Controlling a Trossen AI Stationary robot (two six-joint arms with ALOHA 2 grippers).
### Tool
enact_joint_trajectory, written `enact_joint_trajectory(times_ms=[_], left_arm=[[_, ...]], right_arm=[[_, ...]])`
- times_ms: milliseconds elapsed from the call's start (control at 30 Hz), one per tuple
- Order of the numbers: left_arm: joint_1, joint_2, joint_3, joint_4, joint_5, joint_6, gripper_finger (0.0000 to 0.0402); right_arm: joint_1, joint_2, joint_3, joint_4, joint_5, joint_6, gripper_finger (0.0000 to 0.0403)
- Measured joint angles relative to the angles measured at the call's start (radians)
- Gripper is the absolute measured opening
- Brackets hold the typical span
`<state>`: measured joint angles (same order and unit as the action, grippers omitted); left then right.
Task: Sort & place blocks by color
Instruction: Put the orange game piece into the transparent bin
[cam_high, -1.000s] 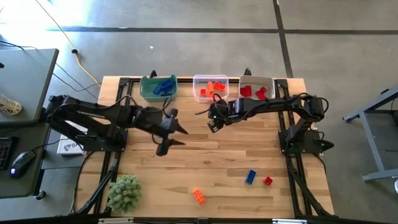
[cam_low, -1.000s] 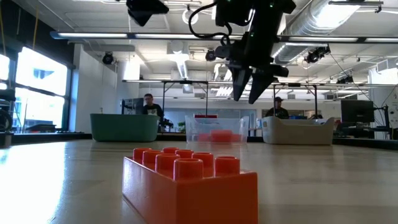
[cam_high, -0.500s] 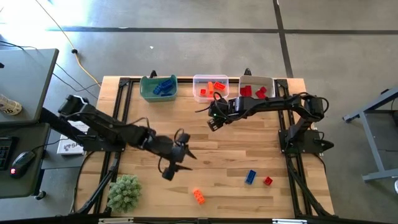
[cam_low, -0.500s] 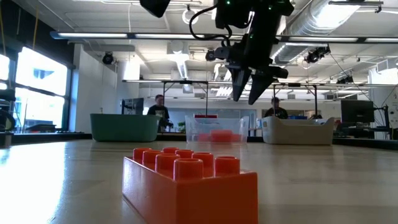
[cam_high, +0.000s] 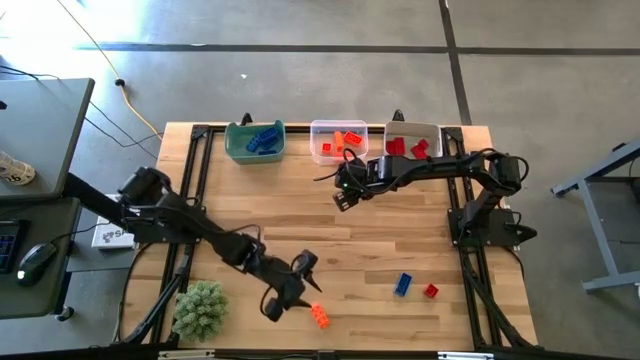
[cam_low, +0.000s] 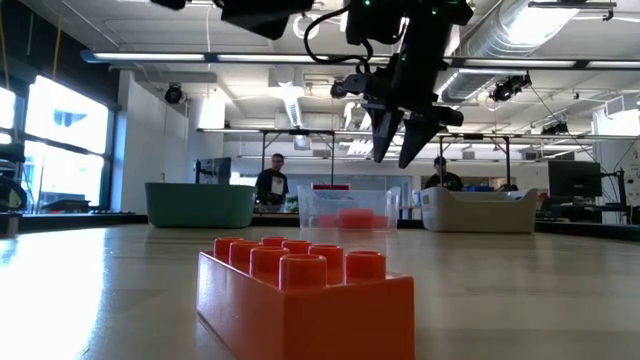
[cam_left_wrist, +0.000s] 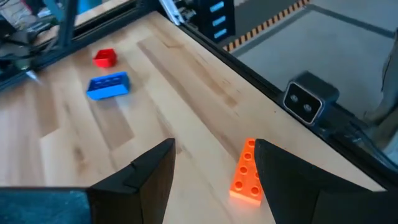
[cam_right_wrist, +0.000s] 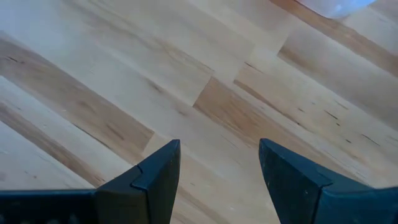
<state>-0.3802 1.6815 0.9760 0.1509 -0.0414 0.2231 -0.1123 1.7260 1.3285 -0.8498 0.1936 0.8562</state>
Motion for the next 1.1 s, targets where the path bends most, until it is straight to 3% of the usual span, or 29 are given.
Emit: enact_joint_trajectory(times_ms=[600,1100], left_arm=[[-0.014,0.220,0.002,0.167,0.083,0.009,0.0209],[-0.012,0.270,0.003,0.191,0.119,0.053,0.0209]], right_arm=[[0.002,0.000,0.000,0.005,0.002,0.026,0.0206],[0.002,0.000,0.000,0.031,0.009,0.026,0.0206]])
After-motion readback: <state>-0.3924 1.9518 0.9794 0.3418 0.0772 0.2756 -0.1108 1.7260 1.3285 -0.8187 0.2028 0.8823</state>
